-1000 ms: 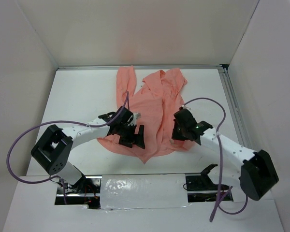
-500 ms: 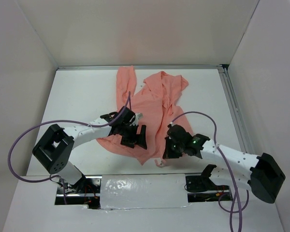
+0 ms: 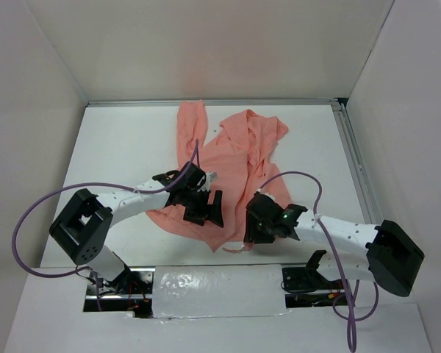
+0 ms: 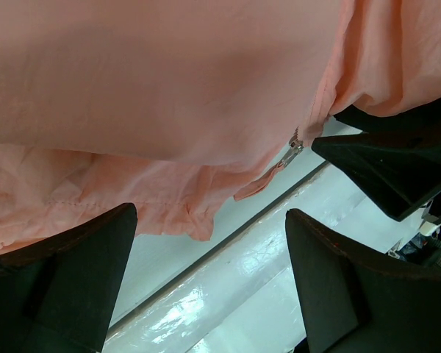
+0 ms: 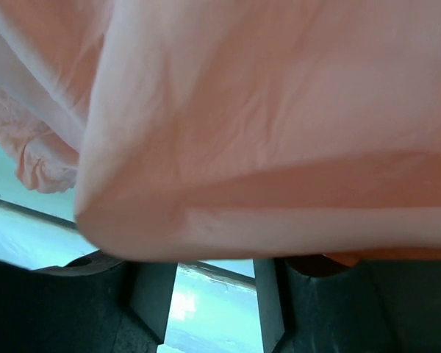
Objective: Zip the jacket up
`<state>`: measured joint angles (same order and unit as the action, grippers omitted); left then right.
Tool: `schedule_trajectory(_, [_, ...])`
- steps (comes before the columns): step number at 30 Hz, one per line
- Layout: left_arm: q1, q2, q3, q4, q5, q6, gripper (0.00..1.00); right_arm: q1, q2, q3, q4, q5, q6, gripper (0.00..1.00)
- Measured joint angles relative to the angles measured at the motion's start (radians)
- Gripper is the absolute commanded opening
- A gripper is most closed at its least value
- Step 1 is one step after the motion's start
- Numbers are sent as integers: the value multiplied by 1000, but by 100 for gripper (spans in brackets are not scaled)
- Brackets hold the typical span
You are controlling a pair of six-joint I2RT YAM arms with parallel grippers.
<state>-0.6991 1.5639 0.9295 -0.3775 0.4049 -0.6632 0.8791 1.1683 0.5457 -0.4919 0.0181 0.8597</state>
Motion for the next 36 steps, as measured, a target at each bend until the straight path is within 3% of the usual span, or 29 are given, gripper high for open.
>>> schedule_trajectory(7, [-3,0,0,-4,-2,-1,95,76,27,2,7,80,81,51])
schedule_trajectory(15, [-11,-35,-3,-12,-8,-4,95,166,106,51,-28,235,222,35])
schedule_trajectory(25, [-16,-46,-16,-21,-35,-25,95,186,173,87,-39,297,293,37])
schedule_trajectory(29, [-20,-60,-19,-36,-50,-26,96,216,249,148,-63,332,316,23])
schedule_trajectory(31, [-24,-69,-19,-42,-56,-26,97,225,275,169,-67,344,327,4])
schedule_trajectory(32, [-26,-75,-19,-45,-60,-26,98,229,280,172,-66,348,332,0])
schedule_trajectory(36, [-35,-93,-19,-52,-68,-21,99,234,270,166,-67,354,340,0])
